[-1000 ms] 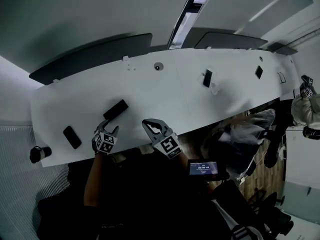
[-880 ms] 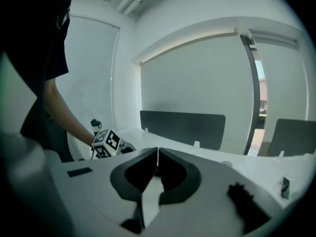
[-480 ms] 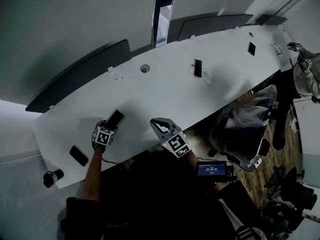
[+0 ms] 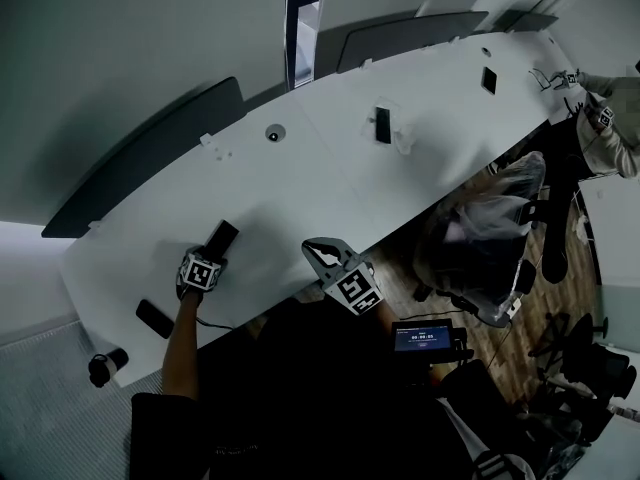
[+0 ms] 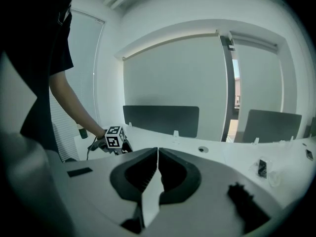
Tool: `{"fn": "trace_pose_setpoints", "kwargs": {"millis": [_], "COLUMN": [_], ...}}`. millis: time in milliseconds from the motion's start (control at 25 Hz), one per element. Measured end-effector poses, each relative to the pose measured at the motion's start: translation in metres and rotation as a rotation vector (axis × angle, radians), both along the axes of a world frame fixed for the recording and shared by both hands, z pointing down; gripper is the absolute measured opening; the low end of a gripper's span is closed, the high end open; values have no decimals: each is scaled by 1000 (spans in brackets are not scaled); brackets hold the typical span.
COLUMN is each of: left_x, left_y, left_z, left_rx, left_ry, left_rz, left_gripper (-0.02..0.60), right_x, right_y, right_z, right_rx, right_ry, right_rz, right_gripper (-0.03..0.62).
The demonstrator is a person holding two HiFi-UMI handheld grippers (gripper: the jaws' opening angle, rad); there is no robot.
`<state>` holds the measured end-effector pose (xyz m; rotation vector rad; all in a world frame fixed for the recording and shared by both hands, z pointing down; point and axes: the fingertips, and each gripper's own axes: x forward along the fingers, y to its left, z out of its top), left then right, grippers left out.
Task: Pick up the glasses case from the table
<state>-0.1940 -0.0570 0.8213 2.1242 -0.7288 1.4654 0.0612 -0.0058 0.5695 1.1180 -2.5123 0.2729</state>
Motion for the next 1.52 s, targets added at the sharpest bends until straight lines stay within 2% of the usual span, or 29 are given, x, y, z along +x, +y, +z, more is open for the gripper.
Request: {"fn": "trace_pose_setpoints", "kwargs": {"millis": [120, 320, 480, 600, 720, 880, 960, 1280, 1520], "left_x": [3, 4, 4, 0, -9, -8, -1, 9, 21], "left_y": [0, -2, -8, -7, 1, 15, 21, 41, 59], "left_z": [0, -1, -9, -11, -2, 13, -1, -13, -23], "left_rx": [-24, -16, 36, 62, 60, 43, 30, -64, -111], "left_ry": [30, 35, -9, -19, -18, 44, 78, 268, 384], "left_rz": [-3, 3, 3, -34, -107, -163, -190, -455, -554], "left_gripper": [362, 328, 316, 313, 308, 304, 301, 290, 290], "right_x": [2, -2, -7, -14, -22, -28, -29, -39, -52], "right_y": [-2, -4, -8, -11, -13, -15, -16, -17, -22], "right_z": [0, 2, 0, 0, 3, 1, 2, 6, 7], "right_rx": [0, -12, 10, 3, -14, -2, -4, -31, -41], "right_ry": [-2, -3, -8, -5, 10, -15, -21, -26, -42], "right_rz": [8, -11, -18, -32, -69, -80, -82, -109, -142], "right_gripper": [9, 9, 9, 9, 9, 9, 9, 9, 9]}}
